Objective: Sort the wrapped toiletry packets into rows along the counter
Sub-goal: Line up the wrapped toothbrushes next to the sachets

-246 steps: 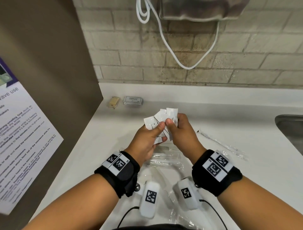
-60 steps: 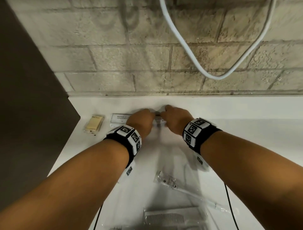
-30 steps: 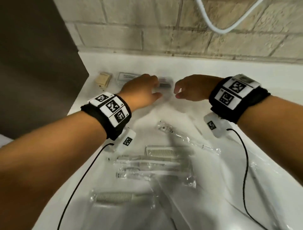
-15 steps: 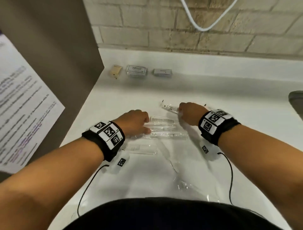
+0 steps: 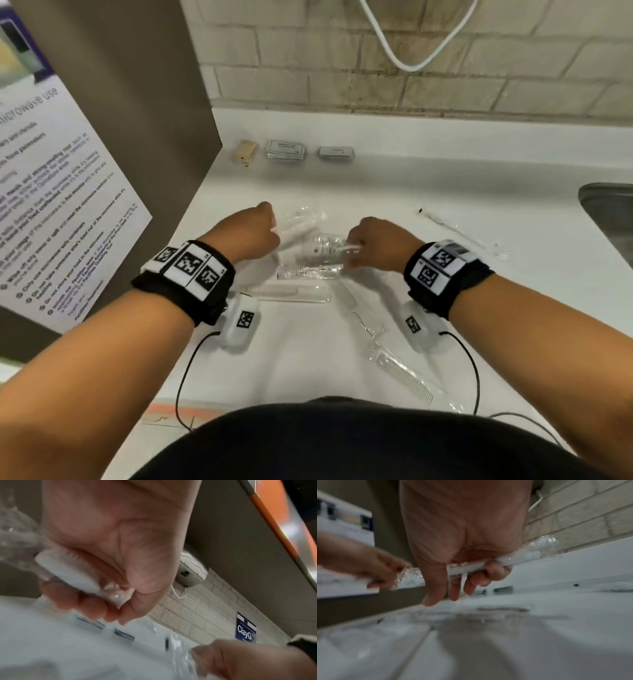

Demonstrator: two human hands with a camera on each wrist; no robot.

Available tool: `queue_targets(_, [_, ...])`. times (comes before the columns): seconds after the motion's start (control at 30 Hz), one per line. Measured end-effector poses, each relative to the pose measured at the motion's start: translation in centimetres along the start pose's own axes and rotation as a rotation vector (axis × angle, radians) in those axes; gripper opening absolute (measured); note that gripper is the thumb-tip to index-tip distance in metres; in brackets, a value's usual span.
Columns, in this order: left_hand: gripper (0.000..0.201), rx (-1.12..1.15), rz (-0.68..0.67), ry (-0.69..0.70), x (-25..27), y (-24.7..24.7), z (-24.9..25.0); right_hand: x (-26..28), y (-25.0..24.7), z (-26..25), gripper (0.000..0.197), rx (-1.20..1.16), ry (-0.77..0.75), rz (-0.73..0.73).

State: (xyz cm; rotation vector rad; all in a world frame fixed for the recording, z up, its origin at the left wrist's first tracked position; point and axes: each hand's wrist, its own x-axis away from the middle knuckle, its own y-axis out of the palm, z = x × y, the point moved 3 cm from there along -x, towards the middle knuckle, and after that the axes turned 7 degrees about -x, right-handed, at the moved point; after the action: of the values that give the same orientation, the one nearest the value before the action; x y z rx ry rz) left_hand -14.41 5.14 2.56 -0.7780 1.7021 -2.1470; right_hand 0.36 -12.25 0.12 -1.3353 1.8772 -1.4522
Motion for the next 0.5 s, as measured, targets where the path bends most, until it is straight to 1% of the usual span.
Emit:
queue_targets(0.03, [0.023, 0.02, 0.017, -0.038, 0.4, -0.3, -0.5, 0.0, 1.0, -0.3, 0.034, 0.069, -0.01, -0.021])
queue_targets(0.07, [0.023, 0.033, 0.039, -0.063, 0.8, -0.5, -0.8, -0.1, 2.0, -0.6, 0.035, 0.113, -0.022, -0.021])
queue_targets(0.13, [0.025, 0.037, 0.088, -0.085, 1.5, -0.6, -1.0, 0.0, 3.0, -0.8, 0.025, 0.107, -0.02, 0.016])
queue_targets(0.23, [0.024, 0.081, 0.164, -0.059, 2.6, -0.7, 0.1, 0.5, 2.7, -0.9, 0.01, 0.101, 0.022, 0.024])
queue_targets(0.27, [0.024, 0.106, 0.187, -0.021, 3.0, -0.8, 1.0, 0.7, 2.2, -0.5, 0.011, 0.108, 0.034, 0.031])
queue_targets(0.3, [0.025, 0.13, 0.199, 0.023, 3.6, -0.8, 1.8, 0.9, 1.7, -0.3, 0.016, 0.102, 0.05, 0.034])
queue_targets(0.33, [0.026, 0.151, 0.194, 0.088, 4.0, -0.8, 3.1, 1.4, 0.8, 0.4, 0.022, 0.079, 0.082, 0.045])
queue_targets(0.37, [0.027, 0.166, 0.173, 0.152, 4.6, -0.6, 4.1, 2.0, -0.1, 0.9, 0.023, 0.033, 0.112, 0.063])
queue_targets(0.43, [0.026, 0.165, 0.086, 0.315, 5.5, 0.4, 6.8, 3.6, -2.1, 2.7, 0.013, -0.098, 0.178, 0.113])
queue_targets(0.47, [0.025, 0.142, 0.026, 0.416, 5.9, 1.2, 8.2, 4.6, -3.0, 3.9, 0.012, -0.158, 0.226, 0.139])
queue_targets(0.5, [0.024, 0.106, -0.038, 0.515, 6.3, 2.0, 9.5, 5.5, -4.0, 5.2, 0.016, -0.193, 0.269, 0.174])
